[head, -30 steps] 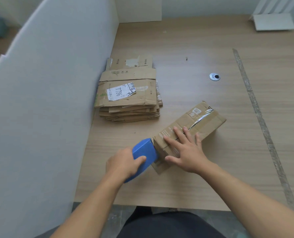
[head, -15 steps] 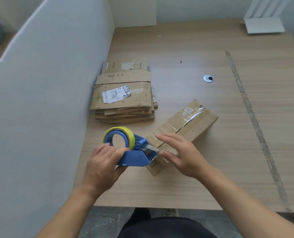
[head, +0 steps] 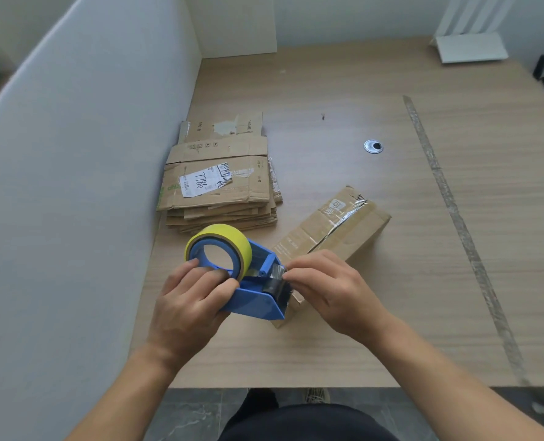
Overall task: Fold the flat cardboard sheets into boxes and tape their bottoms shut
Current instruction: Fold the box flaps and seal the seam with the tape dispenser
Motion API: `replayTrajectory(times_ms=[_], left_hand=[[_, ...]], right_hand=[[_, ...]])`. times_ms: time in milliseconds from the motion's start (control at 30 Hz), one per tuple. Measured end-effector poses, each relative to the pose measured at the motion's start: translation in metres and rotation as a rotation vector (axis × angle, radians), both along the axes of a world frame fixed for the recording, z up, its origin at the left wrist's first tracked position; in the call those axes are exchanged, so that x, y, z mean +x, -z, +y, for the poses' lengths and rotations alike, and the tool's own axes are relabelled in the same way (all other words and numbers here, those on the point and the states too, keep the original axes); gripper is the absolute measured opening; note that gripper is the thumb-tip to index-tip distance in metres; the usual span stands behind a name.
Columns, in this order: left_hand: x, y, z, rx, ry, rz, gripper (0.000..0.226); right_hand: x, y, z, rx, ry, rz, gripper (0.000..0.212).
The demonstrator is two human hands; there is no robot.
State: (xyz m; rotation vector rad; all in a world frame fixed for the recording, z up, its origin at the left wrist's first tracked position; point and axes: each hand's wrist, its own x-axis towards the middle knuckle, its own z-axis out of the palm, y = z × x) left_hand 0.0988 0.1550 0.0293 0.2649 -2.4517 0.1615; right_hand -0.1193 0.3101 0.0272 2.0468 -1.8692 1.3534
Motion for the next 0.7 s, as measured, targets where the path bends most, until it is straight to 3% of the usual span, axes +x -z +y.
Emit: replayTrajectory(times_ms=[233, 367, 533, 700], left_hand=[[-0.006, -0.005, 0.003, 0.030, 0.026, 0.010, 0.019], [-0.007, -0.003, 0.004, 0.084, -0.039, 0.022, 0.028], [-0.003, 0.003, 0.004, 0.086, -0.049, -0.063, 0.026], [0.001, 0.006, 0.006, 0.152, -0.052, -0.150, 0.037]], right_hand=[[0.001, 0.001, 0.001, -0.028, 0.102, -0.052, 0.010], [0.004, -0.003, -0.001, -0.049, 0.135, -0.031, 0.007], [0.001, -0.002, 0.000, -0.018, 0.147, 0.043, 0.008], [-0.005, 0.003, 0.003, 0.093, 0.160, -0.065, 0.012]])
